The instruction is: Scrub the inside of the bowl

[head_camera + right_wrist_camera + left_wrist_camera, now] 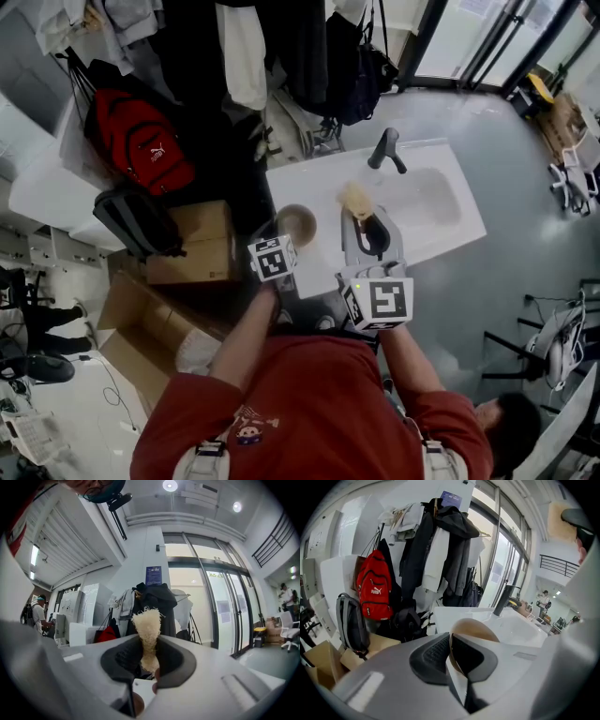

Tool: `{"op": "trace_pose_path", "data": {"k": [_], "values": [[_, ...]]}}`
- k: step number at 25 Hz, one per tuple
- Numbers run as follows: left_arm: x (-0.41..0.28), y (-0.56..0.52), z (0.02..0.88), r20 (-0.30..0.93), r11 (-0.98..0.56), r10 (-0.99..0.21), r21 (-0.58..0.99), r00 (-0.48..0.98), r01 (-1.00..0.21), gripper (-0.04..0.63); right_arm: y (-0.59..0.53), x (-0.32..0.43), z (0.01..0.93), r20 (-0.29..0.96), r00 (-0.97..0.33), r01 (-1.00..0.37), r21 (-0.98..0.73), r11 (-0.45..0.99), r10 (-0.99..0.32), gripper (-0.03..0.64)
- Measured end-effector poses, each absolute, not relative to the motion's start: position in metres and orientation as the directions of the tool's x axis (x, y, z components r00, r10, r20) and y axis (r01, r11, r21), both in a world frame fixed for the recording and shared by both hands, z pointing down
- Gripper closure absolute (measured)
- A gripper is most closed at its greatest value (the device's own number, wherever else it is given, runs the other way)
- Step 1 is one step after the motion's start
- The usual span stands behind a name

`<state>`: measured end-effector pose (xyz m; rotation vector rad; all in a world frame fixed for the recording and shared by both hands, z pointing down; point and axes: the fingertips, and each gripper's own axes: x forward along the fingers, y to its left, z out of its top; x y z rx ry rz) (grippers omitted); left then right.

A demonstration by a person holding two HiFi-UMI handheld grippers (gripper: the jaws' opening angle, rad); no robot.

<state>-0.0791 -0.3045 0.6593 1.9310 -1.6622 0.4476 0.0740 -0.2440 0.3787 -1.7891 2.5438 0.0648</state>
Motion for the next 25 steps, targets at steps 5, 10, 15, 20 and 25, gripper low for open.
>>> {"op": "trace_pose_path", "data": {"k": [5, 10, 15, 20, 25], "values": [[-0.079, -0.303, 0.673, 0.602, -0.064, -0.777, 0.212, 0.182, -0.975, 0.569, -0.243, 0.075, 0.381, -0.044, -0.334, -0.943, 0.013, 0.334, -0.942, 0.540], [-0.081, -0.300, 0.681, 0.626, -0.047, -0.758, 0.228, 0.183, -0.973, 0.560, -0.241, 0.077, 0.385, -0.034, -0.329, -0.944, 0.003, 0.329, -0.944, 0.540], [-0.078, -0.302, 0.678, 0.618, -0.057, -0.762, 0.238, 0.196, -0.970, 0.542, -0.239, 0.076, 0.383, -0.040, -0.333, -0.943, 0.010, 0.333, -0.942, 0.540], [-0.074, -0.301, 0.676, 0.614, -0.076, -0.758, 0.253, 0.220, -0.965, 0.482, -0.238, 0.077, 0.383, -0.037, -0.328, -0.945, 0.012, 0.328, -0.944, 0.540], [-0.073, -0.302, 0.673, 0.601, -0.085, -0.767, 0.252, 0.225, -0.964, 0.407, -0.236, 0.078, 0.386, -0.028, -0.322, -0.947, 0.008, 0.322, -0.946, 0.540]]}}
